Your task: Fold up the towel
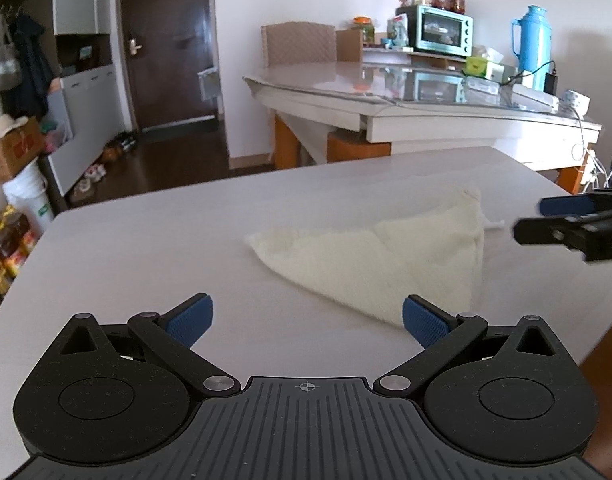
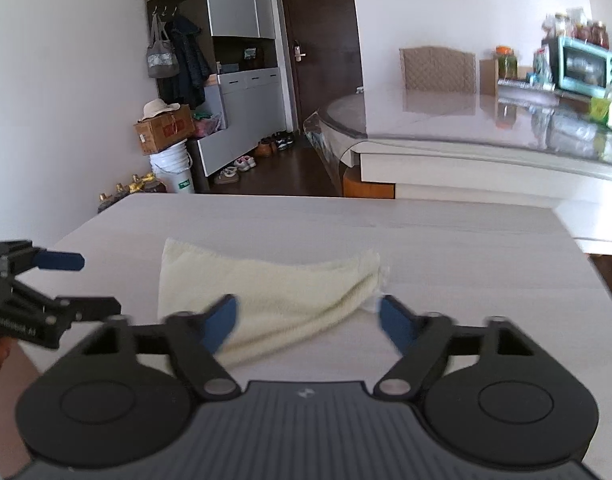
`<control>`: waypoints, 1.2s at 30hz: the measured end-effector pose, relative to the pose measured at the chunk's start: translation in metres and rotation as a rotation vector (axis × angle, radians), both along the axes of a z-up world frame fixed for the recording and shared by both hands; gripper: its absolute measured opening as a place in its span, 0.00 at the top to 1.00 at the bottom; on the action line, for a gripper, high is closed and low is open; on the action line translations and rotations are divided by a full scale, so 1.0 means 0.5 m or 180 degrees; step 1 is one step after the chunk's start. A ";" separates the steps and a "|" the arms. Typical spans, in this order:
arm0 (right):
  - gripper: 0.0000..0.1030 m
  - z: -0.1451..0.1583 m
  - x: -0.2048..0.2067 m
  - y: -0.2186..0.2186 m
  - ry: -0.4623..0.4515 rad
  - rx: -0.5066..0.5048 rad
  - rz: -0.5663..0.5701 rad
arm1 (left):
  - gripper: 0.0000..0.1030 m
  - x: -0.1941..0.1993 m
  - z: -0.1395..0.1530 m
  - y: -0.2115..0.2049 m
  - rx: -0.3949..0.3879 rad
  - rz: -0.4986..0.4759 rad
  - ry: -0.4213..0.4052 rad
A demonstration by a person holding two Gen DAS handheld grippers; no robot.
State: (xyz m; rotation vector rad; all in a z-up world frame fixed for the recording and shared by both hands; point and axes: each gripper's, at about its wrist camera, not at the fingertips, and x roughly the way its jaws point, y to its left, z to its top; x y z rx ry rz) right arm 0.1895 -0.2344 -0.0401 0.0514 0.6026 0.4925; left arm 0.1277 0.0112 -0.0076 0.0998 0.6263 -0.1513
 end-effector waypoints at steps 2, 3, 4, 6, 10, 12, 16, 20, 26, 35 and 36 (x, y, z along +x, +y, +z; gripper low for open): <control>0.46 -0.008 0.032 0.002 0.0052 0.0046 -0.0002 | 0.00 0.018 -0.004 -0.003 0.0022 -0.0037 0.0000; 0.46 -0.014 0.045 0.004 0.0079 0.0056 -0.0022 | 0.00 0.027 -0.006 -0.004 0.0029 -0.0051 0.0002; 0.46 -0.020 0.056 0.004 0.0102 0.0067 -0.0046 | 0.00 0.035 -0.008 -0.004 0.0036 -0.0065 0.0005; 0.46 -0.028 0.072 0.003 0.0133 0.0092 -0.0101 | 0.00 0.051 -0.012 -0.007 0.0062 -0.0102 0.0017; 0.51 -0.040 0.094 0.002 0.0150 0.0135 -0.0133 | 0.00 0.083 -0.030 -0.009 0.0181 -0.0084 0.0090; 0.67 -0.044 0.103 0.005 0.0148 0.0108 -0.0137 | 0.00 0.100 -0.041 -0.010 0.0265 -0.0028 0.0144; 0.91 -0.032 0.096 0.007 0.0054 0.0153 -0.0092 | 0.00 0.119 -0.057 -0.014 0.0289 -0.0070 0.0160; 0.93 -0.016 0.086 0.007 -0.0056 0.0216 -0.0037 | 0.00 0.133 -0.057 -0.008 0.0242 -0.0095 0.0147; 0.93 0.042 0.012 0.049 -0.0258 0.0418 0.0530 | 0.00 0.088 -0.012 0.062 0.0222 0.0128 -0.0048; 0.79 0.035 -0.161 0.194 -0.0187 0.0201 0.2159 | 0.00 0.008 0.032 0.189 0.0324 0.0345 -0.0064; 0.73 0.033 -0.170 0.197 -0.0209 0.0175 0.2199 | 0.00 -0.004 0.036 0.197 0.0273 0.0217 -0.0050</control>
